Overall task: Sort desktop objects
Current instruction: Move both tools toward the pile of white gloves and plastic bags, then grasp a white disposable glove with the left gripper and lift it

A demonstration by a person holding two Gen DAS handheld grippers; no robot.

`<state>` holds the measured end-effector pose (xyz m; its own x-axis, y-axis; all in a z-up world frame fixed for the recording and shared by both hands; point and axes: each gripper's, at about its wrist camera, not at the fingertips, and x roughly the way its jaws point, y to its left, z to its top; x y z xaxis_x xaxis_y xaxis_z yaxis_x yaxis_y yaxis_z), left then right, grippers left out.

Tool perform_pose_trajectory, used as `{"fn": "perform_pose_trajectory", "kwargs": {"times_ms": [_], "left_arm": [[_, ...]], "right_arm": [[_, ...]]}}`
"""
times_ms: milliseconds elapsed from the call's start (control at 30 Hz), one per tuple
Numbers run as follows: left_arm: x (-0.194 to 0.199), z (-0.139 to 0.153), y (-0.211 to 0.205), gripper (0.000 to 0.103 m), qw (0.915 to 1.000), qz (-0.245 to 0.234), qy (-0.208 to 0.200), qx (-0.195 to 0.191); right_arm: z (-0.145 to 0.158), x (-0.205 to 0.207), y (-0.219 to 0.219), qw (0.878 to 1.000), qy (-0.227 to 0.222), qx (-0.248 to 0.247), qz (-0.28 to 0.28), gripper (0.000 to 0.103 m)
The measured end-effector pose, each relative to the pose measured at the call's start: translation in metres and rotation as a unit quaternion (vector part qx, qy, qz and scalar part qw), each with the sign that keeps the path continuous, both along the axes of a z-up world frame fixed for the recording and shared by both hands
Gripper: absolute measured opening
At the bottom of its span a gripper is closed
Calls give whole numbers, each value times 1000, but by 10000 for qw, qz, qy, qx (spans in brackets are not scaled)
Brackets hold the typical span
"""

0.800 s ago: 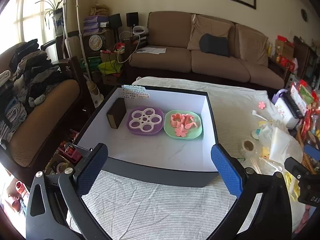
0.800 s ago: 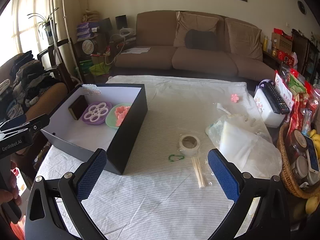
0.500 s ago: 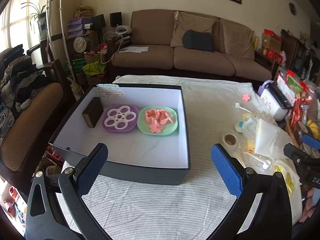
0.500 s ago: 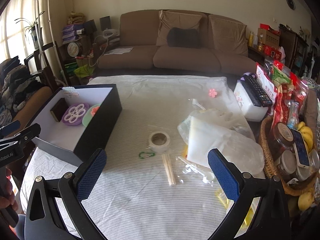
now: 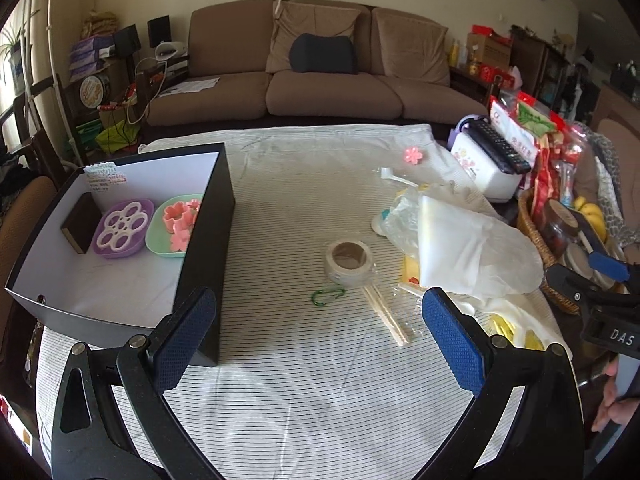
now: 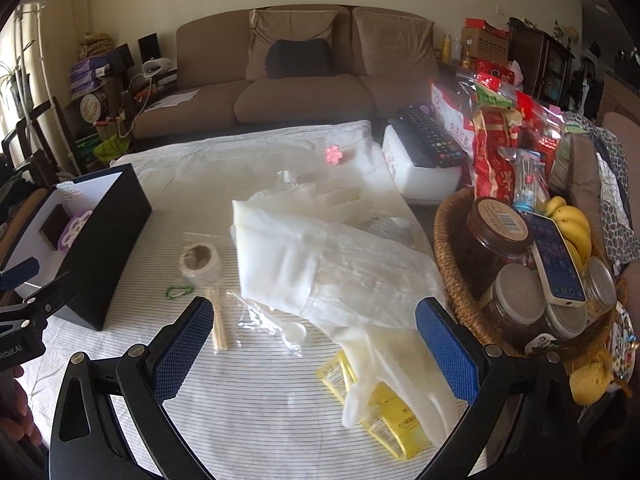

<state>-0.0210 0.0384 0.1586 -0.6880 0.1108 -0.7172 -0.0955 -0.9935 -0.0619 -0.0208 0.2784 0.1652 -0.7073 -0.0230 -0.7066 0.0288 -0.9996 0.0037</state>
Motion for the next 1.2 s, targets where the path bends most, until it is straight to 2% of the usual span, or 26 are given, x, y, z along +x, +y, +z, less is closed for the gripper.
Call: {"fn": "perform_pose_trajectory", "kwargs": {"times_ms": [200,467,600,733,767,800,833,867,900,1000,1200], "left_arm": [[-22,-22,25,103,9993,-341,-108,91],[-90,-58,74,103,9946,-923,-464,17],[-121,-64,92,103,9902,-1263,-563,221],[-141,-64,113,101,9840,-1665,-597,198],[-145,-65,118,93,9822,-1763,-627,187],[-148,-67,123,72,9799,-1869,-664,198],[-150,-69,126,59,9775,-1966,-730,224],[-152,-71,129,33,9752,-2040,-815,268],[-153,-72,130,19,9733,-2100,-867,332],[-146,-68,131,4,9707,-2224,-761,497],[-103,-40,129,3,9606,-2665,-485,619]], "right_arm": [[-15,-14,41,9995,-101,-293,-80,103],[-42,-44,81,9955,-315,-891,-61,103],[-51,-53,96,9928,-310,-1152,-77,103],[-54,-57,100,9916,-261,-1267,44,103],[-53,-58,100,9919,-248,-1241,70,103],[-53,-59,99,9924,-225,-1209,94,103],[-53,-60,99,9927,-204,-1182,119,103],[-53,-60,98,9931,-185,-1147,133,103],[-53,-60,98,9936,-169,-1110,140,103],[-55,-61,96,9943,-157,-1042,143,103],[-53,-60,98,9934,-150,-1127,147,103]]}}
